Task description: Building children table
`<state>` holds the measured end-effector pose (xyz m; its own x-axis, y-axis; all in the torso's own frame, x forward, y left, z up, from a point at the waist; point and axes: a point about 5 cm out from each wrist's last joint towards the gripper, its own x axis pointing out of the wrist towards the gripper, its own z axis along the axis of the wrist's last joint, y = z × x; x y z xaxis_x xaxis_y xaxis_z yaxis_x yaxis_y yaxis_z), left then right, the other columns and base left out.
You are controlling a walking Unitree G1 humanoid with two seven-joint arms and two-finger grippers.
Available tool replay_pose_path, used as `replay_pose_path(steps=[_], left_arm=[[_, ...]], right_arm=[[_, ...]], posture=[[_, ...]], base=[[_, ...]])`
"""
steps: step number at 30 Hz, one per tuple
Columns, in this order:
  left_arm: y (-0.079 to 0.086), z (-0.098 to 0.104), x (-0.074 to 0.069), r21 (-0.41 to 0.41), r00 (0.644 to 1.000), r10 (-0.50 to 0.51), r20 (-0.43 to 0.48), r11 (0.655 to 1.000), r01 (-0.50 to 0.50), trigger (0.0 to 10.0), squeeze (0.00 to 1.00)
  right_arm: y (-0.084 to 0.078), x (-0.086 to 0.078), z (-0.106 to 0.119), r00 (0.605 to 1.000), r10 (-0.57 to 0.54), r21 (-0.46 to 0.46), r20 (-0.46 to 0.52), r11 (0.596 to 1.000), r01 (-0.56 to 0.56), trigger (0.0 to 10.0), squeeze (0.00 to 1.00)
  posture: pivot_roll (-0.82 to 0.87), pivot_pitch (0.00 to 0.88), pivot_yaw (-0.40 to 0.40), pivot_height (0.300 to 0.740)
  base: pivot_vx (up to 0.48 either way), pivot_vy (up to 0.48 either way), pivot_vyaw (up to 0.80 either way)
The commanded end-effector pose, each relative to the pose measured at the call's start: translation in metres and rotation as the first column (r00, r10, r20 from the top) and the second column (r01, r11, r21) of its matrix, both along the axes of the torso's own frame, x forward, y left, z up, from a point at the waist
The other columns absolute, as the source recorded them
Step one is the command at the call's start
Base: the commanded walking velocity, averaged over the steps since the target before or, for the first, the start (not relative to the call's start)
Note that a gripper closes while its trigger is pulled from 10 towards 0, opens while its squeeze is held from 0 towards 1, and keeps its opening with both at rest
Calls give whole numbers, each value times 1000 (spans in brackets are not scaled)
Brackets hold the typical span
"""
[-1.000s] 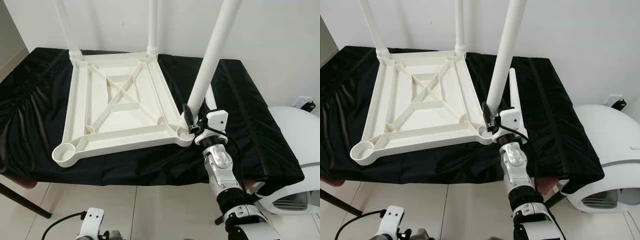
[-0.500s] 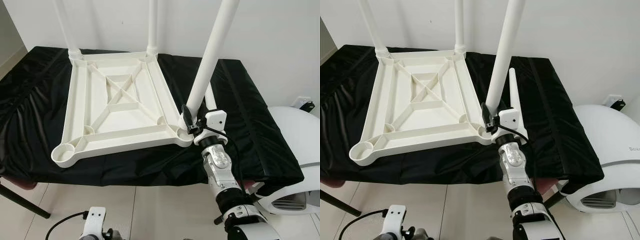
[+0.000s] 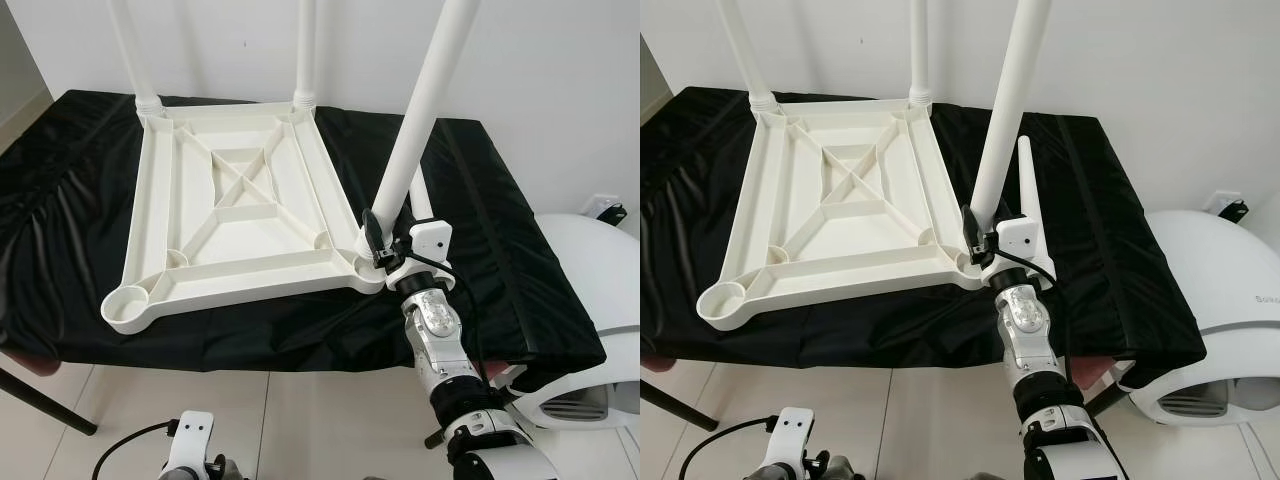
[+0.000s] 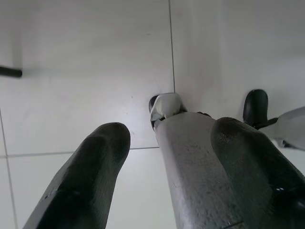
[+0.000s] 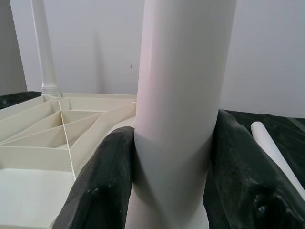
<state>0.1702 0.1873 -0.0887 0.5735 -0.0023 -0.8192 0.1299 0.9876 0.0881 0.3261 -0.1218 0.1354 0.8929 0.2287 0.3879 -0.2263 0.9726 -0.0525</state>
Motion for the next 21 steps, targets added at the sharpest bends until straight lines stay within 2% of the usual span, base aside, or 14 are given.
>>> replay_pose_path(steps=[1, 4, 11, 21], left_arm=[[2, -1, -2, 14, 999, -49, -19, 999, 50, 10000, 0], [4, 0, -1, 14, 999, -48, -13, 999, 48, 10000, 0], [8, 10, 17, 26, 997, -41, 58, 999, 39, 10000, 0], [13, 11, 18, 40, 998, -30, 58, 999, 27, 10000, 0]], right_arm=[[1, 3, 6, 1000, 14, 4, 11, 1000, -14, 10000, 0], [2, 4, 7, 1000, 20, 1, 13, 1000, -20, 10000, 0], [3, 7, 9, 999, 30, -6, 13, 1000, -30, 10000, 0], [1, 7, 9, 1000, 13, 1, 20, 1000, -13, 10000, 0]], posture=[[66, 0, -68, 740], [66, 0, -68, 740], [78, 0, -73, 740], [56, 0, -46, 740]], base=[[0, 0, 0], [0, 0, 0], [0, 0, 0], [0, 0, 0]])
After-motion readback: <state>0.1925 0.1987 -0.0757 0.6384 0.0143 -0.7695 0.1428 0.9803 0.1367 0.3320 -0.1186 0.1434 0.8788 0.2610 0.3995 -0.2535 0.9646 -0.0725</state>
